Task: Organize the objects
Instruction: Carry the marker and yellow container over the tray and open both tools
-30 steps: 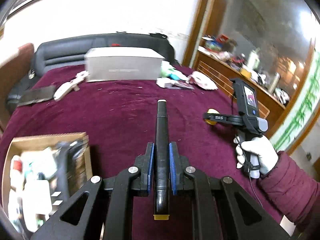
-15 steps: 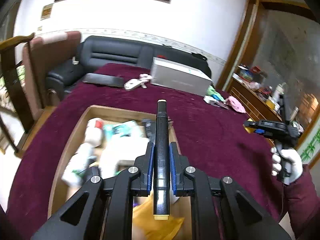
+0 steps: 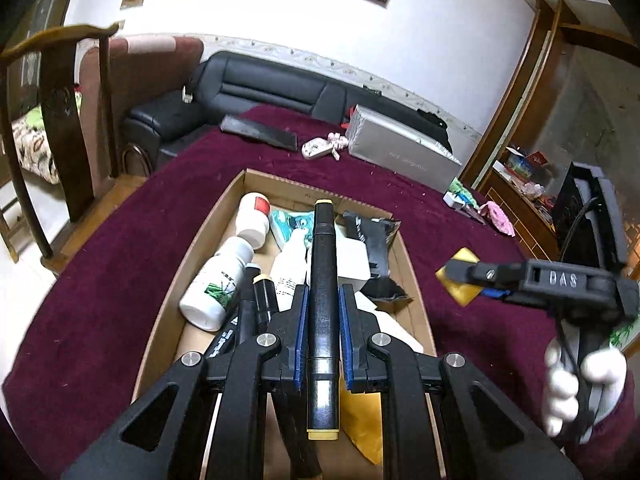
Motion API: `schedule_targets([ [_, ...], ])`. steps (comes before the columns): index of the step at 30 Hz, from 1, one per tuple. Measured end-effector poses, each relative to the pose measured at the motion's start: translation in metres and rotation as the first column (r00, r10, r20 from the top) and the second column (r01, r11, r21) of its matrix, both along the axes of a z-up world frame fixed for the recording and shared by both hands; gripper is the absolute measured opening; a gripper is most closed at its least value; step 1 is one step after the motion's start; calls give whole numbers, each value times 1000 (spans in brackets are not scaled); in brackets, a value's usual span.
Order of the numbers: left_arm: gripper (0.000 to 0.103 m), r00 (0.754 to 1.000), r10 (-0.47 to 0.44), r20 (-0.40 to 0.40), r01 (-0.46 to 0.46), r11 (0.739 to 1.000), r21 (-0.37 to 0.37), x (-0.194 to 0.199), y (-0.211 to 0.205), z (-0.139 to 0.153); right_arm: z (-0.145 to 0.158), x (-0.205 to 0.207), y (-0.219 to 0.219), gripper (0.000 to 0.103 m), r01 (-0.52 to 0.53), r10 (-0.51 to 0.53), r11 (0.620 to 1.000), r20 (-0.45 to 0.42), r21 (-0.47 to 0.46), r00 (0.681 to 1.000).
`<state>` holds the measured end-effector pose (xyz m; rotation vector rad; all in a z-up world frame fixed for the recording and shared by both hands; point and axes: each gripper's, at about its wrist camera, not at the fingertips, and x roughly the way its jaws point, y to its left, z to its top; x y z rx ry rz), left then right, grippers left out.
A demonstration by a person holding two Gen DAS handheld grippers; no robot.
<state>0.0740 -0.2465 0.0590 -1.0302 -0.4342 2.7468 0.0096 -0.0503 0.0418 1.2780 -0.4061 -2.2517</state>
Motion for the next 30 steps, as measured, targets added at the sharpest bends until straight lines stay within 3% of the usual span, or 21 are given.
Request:
schedule_targets([
  [5,11,999,13,47,-14,1000,4,-19,-1,-14,-11,-1,-39,39,-51,51,997,12,59,999],
  [12,11,997,11,71,-10,1000,-13,-23,-2,-27,-24,-12,-53,39,-43,42,988,11,146,999],
  [23,13,999,36,22,-36,999,-3,-16,-3,-21,-25,-8,-64,39,-34,47,970,-48,241,998],
  [26,20,999,45,2,-45,999,-19,-12,-1,-15,-26,-10,-65,39,-24,42,966,-64,259,997],
  [28,36,998,56,-16,-56,998,-30,-9,0,-8,-25,-10,-64,39,-19,37,967,-66,252,997],
  [30,39,997,64,-43,-66,997,-45,-3,1,-1,-22,-9,-63,40,-12,31,968,-70,249,997],
])
